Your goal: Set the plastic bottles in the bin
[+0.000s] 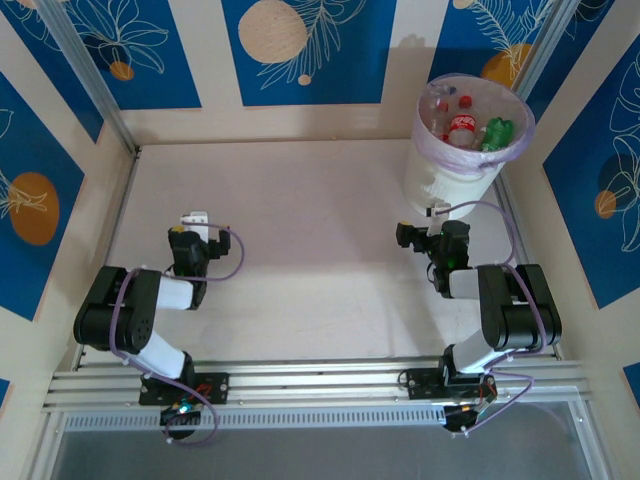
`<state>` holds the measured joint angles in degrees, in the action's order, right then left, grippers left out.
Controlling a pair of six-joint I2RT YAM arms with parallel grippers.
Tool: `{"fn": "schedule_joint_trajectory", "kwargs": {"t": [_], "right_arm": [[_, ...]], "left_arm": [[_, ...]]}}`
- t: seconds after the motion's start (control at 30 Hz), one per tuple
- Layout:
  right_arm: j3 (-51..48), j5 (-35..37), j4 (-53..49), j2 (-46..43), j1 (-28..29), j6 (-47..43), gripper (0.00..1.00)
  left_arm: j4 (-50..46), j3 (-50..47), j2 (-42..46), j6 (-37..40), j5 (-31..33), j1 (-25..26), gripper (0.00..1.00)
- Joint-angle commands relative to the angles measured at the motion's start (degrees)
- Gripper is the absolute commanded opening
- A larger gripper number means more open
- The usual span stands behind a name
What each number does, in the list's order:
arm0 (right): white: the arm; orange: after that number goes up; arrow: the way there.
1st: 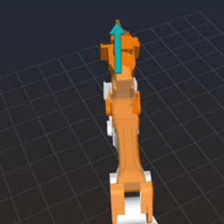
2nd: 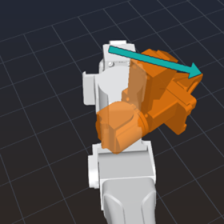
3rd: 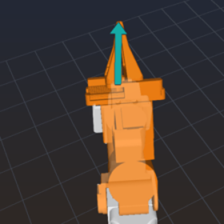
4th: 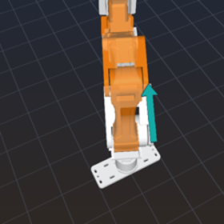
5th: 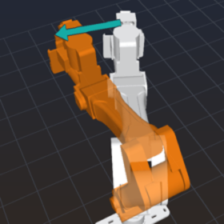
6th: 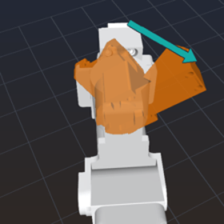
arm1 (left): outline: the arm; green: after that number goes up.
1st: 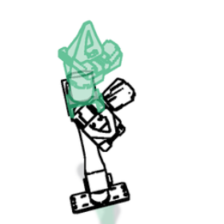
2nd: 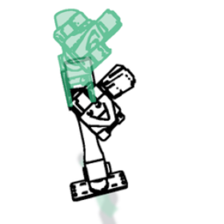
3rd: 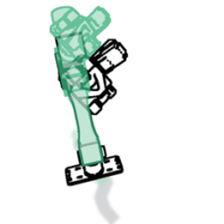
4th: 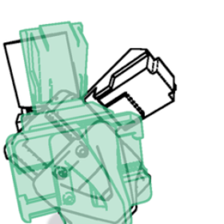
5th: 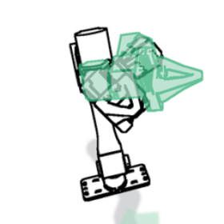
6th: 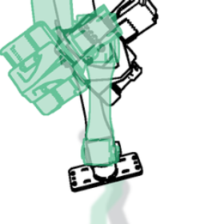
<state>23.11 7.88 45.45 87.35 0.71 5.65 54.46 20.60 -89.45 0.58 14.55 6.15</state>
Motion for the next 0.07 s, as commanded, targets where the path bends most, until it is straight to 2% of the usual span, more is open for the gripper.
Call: {"fn": "schedule_joint_trajectory", "kwargs": {"t": [0.0,0.03], "right_arm": [[0.38,-0.76,1.28,-0.11,-0.27,0.34,0.99],[0.38,-0.71,1.47,-0.08,-0.27,0.33,0.99]], "left_arm": [[1.94,-0.21,-0.37,0.83,-1.01,-0.44,1.0],[1.95,-0.29,-0.37,0.83,-0.97,-0.44,1.0]]}}
